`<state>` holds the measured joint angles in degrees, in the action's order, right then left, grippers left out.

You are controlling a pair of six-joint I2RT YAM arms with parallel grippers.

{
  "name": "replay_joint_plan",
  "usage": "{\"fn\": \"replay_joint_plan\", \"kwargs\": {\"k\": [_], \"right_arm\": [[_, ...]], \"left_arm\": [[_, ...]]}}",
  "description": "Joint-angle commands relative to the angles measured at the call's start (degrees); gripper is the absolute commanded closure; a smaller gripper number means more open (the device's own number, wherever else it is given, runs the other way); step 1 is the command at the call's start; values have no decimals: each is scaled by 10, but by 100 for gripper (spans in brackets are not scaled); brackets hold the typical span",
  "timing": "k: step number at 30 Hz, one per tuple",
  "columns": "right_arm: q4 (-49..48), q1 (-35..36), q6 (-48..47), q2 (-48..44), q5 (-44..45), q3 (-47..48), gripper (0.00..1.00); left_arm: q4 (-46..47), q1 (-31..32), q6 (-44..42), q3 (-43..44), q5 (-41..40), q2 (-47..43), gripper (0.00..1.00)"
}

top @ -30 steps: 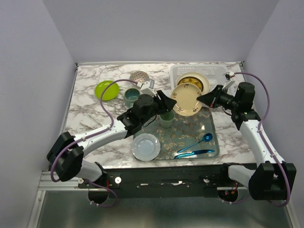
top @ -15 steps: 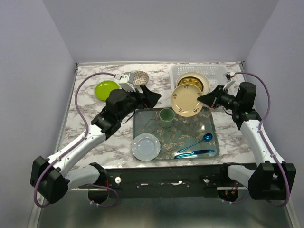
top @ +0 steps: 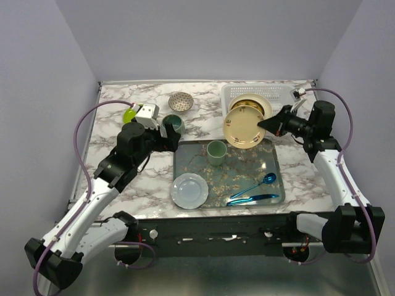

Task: Place the mixed dishes into the plastic bin
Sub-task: Place the plate in the plastic bin.

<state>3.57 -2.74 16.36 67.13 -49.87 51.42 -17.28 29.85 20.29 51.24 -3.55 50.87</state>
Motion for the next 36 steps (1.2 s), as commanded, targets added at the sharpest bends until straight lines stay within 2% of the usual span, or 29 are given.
{"fn": "replay_joint_plan", "kwargs": {"k": [1,5,6,11,19,36], "right_arm": [[23,-4,-40,36,-25,43,100],[39,-4,-77,83,-56,87,100],[79,-4,-114,118,-71,124,100],[127,-4,-138,180,-63,190,99],[170,-4,-135,244,-19,290,100],[190,-4,-106,314,68,395,99]], "left_arm": [[-51,-2,-93,-10,-106,-56,1],[-46,-3,-97,-51,-122,-96,1],[-43,-3,-98,-61,-129,-131,1],[-27,-7,-101,-85,-137,-177,1],[-22,-22,-99,-91,-131,-194,1],[-18,-53,-95,-92,-115,-197,1]]}}
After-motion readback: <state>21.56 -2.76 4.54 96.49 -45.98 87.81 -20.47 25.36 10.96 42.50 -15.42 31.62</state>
